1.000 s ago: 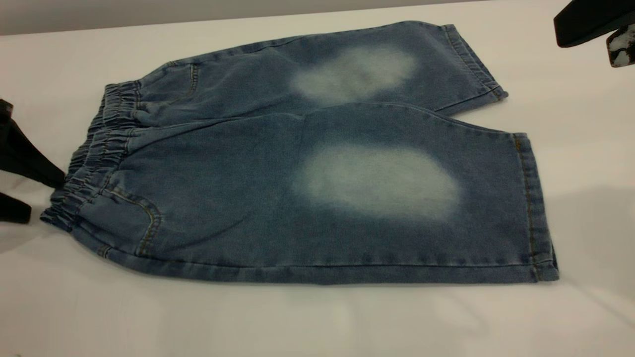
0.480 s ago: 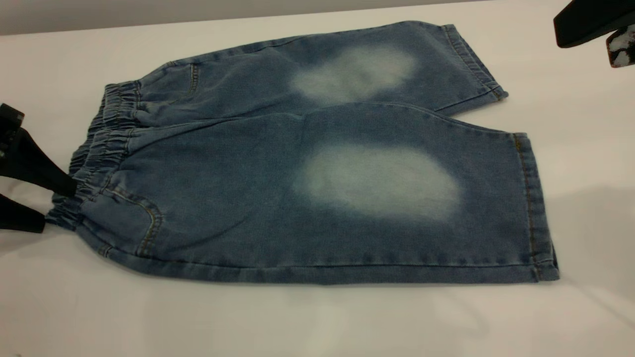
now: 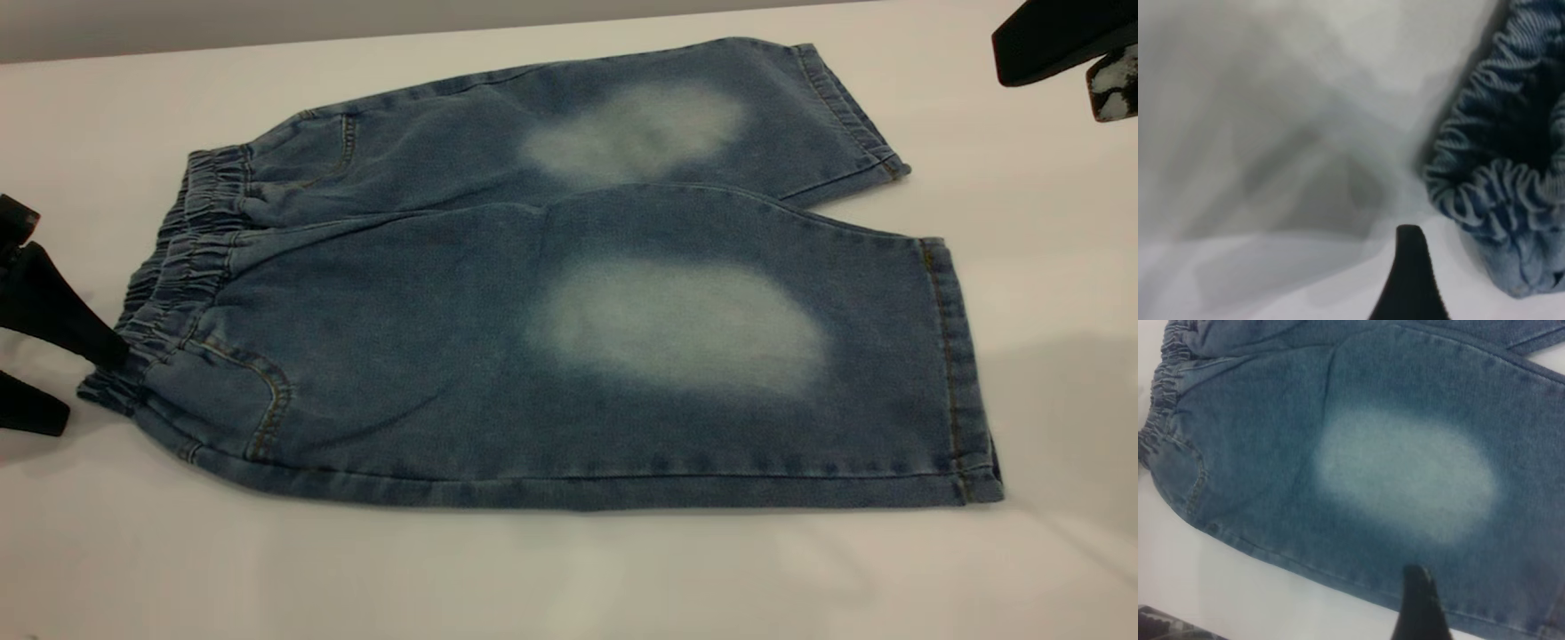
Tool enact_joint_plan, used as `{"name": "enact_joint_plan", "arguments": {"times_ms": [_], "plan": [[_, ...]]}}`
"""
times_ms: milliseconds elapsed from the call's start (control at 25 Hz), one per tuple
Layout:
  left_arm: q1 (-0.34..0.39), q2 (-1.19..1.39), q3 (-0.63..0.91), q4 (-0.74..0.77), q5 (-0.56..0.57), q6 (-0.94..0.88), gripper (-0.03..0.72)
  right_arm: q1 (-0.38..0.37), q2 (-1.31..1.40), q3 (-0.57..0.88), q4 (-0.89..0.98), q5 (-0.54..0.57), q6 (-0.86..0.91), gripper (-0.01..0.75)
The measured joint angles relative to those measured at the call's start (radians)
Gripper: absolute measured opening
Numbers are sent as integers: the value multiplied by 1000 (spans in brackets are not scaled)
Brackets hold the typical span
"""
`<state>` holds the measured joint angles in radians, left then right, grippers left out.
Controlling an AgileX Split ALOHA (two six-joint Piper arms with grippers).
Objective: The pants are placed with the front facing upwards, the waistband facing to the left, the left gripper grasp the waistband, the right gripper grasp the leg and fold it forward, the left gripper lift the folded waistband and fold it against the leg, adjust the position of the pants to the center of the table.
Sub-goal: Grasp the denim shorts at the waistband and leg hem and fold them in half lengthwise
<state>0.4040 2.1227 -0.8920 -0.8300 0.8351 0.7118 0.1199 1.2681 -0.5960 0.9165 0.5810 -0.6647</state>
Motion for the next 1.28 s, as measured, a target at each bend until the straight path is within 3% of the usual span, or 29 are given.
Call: {"name": "enact_joint_plan", "arguments": {"times_ms": [560, 1280], "plan": [[0, 0, 0, -40, -76, 11, 498, 0, 0, 0, -1, 0, 0, 405], [0, 87, -5, -104, 34, 84, 471, 0, 0, 0, -1, 5, 0, 405]]}}
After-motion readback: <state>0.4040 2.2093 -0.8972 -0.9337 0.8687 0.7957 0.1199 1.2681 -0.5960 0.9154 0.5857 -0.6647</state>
